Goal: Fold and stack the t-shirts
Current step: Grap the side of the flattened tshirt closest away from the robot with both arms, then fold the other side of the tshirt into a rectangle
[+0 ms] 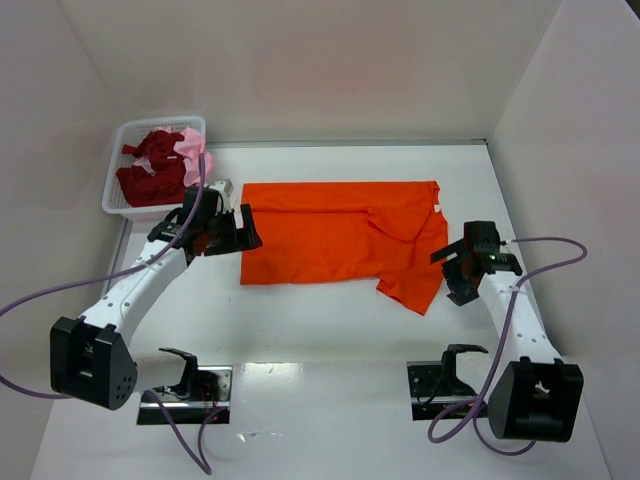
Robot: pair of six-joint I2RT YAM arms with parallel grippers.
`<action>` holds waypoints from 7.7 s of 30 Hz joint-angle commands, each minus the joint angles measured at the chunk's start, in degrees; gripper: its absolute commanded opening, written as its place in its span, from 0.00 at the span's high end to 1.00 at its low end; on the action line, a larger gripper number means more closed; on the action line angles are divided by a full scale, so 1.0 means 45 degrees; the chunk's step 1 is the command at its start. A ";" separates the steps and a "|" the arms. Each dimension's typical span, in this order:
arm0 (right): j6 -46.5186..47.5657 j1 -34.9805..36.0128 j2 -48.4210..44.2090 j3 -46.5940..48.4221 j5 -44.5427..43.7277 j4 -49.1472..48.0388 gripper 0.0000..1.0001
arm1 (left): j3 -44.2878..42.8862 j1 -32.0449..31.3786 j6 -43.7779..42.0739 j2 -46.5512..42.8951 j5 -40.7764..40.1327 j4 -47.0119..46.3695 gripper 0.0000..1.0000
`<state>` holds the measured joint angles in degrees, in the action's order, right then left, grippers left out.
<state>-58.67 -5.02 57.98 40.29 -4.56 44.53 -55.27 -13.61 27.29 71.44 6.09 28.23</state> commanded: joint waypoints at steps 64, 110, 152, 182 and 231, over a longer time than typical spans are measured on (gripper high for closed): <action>-0.0692 0.0802 0.2468 -0.0849 -0.1585 -0.2611 0.99 | -0.0064 -0.0159 0.2880 0.2660 -0.0707 -0.0726 0.25; 0.0109 0.0548 0.1960 -0.1083 -0.1077 -0.2865 0.99 | 0.1363 -0.0922 0.4717 0.3929 -0.2816 -0.0140 0.75; 0.0304 0.0548 0.0142 0.0675 0.0173 -0.3020 0.99 | -0.1447 -0.0631 0.2608 0.2287 -0.1862 0.1481 1.00; 0.1398 -0.0174 0.6626 0.5205 0.1208 -0.6439 0.99 | -0.6332 0.1266 0.1299 0.7639 -0.2174 0.0719 1.00; 0.2588 -0.0174 1.0925 0.7355 0.2165 -0.8510 0.96 | -0.8599 0.2281 0.0713 1.0355 -0.2329 0.0348 0.58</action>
<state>-49.78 -5.41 106.50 70.35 4.97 10.59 -93.38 -3.81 31.38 118.56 -3.22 30.96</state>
